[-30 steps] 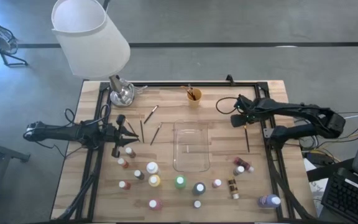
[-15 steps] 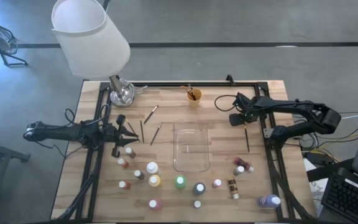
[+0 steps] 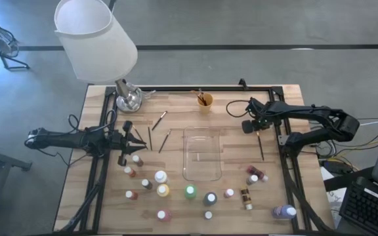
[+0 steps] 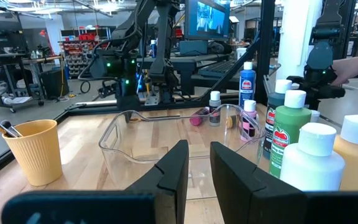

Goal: Pick & Place Paint Supplies
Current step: Put the gold paint brush into the yellow cup

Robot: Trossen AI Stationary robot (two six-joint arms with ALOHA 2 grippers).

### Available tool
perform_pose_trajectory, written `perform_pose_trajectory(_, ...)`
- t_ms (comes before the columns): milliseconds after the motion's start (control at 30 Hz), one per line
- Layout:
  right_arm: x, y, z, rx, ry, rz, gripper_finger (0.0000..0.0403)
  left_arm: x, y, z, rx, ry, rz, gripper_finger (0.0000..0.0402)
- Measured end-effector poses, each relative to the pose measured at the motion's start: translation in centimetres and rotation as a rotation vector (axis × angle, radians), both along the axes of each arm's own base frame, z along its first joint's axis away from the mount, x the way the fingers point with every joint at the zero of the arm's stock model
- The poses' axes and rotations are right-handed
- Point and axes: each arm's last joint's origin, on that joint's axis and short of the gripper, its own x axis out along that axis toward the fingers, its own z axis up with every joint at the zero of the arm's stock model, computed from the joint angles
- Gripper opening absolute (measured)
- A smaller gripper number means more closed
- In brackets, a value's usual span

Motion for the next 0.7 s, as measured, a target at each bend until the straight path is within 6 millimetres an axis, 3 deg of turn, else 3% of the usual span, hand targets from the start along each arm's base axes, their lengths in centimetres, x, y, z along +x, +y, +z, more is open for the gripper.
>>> perform_pose_trajectory(200,0.0,0.1,0.0,0.011,0.001,0.024,0.0012,0.0,0.0,0.0,0.0,0.0,0.0,0.0074)
perform_pose_trajectory(467,0.2,-0.1,0.3,0.001,-0.005,0.082,0.0009,0.0,0.0,0.0,0.0,0.0,0.0,0.0074)
perform_pose_trajectory(700,1.9,-1.5,2.2,-0.093,-0.102,0.164,0.0008,0.0,0.0,0.0,0.0,0.0,0.0,0.0074)
